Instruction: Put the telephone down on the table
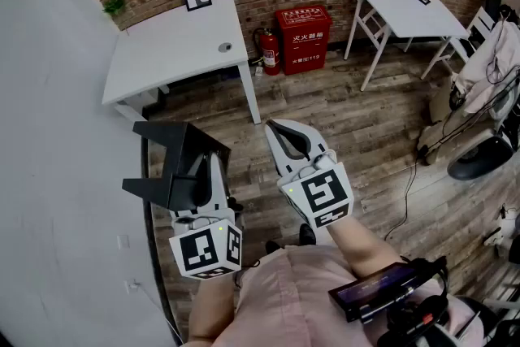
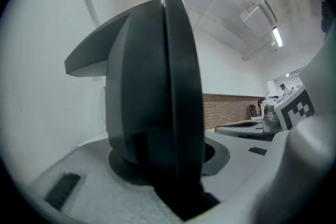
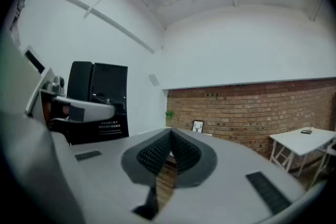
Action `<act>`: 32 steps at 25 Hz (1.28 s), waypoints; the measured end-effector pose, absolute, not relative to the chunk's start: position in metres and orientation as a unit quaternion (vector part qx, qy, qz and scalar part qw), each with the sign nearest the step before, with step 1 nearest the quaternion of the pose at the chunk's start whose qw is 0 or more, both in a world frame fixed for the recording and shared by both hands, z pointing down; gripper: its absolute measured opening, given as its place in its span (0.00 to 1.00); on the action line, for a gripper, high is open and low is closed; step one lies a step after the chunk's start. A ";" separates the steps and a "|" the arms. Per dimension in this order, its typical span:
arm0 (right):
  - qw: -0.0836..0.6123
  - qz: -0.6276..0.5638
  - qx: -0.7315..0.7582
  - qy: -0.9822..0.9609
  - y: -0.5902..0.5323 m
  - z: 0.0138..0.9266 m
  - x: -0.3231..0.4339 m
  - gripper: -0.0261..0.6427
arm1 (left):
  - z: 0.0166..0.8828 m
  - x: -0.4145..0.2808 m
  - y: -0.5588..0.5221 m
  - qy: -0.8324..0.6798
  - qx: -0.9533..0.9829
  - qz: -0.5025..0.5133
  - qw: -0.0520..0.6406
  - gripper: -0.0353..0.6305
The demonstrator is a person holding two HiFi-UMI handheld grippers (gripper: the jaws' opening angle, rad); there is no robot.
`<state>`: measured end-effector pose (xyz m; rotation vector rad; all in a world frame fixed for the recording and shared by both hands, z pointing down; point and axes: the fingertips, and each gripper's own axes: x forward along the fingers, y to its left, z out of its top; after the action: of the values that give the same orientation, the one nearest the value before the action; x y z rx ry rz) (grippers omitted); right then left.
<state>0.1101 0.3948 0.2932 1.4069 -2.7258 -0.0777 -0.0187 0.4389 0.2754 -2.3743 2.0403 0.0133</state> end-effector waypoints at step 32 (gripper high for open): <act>-0.079 0.075 0.219 -0.970 0.404 0.252 0.140 0.42 | 0.270 0.079 0.434 0.425 -0.904 -0.038 -0.033 0.31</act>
<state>0.1400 0.4037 0.2519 0.7232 -3.2093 0.2482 0.0788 0.4344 0.2701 -2.9006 1.3625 -0.1208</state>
